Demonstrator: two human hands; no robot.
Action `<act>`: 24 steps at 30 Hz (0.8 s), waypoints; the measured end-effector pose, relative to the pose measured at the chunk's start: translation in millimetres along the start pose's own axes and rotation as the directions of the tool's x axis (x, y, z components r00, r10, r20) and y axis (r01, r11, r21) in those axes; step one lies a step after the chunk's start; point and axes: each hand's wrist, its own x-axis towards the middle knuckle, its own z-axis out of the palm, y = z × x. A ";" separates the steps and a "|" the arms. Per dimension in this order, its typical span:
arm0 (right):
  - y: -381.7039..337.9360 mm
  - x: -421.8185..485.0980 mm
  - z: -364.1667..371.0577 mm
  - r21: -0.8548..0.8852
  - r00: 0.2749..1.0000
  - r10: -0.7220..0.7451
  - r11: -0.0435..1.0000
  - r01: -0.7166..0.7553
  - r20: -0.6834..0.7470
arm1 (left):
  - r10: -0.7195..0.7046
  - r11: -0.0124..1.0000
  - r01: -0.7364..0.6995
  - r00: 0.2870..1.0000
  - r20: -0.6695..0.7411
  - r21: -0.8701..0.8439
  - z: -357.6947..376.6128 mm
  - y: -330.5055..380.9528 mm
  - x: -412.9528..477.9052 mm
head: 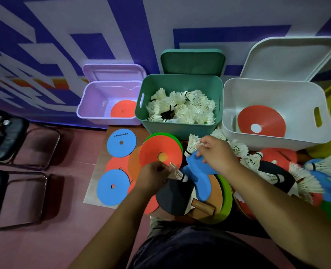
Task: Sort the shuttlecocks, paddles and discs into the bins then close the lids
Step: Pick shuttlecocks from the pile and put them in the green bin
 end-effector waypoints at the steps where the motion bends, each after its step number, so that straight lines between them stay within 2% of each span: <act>1: -6.2 0.0 -3.9 0.005 1.000 -0.023 1.000 0.023 -0.014 | -0.003 0.998 0.002 1.000 -0.006 -0.057 -2.9 3.6 -1.2; 8: -63.9 7.2 -40.8 0.100 0.963 -0.192 0.972 0.214 -0.189 | 0.086 0.969 -0.097 0.995 -0.059 -0.226 -27.8 32.4 -1.6; 11: -86.7 16.6 -54.6 0.131 0.930 -0.218 0.955 0.265 -0.295 | 0.139 0.954 -0.150 0.988 -0.062 -0.261 -39.4 48.1 2.9; 16: -97.8 30.8 -61.5 0.103 0.966 -0.148 0.980 0.172 -0.211 | 0.171 0.927 -0.182 0.983 -0.064 -0.328 -54.8 71.5 15.3; 24: -69.3 2.9 -47.9 0.064 0.987 -0.060 0.996 0.070 -0.151 | 0.237 0.884 -0.251 0.968 -0.085 -0.394 -72.5 112.7 38.4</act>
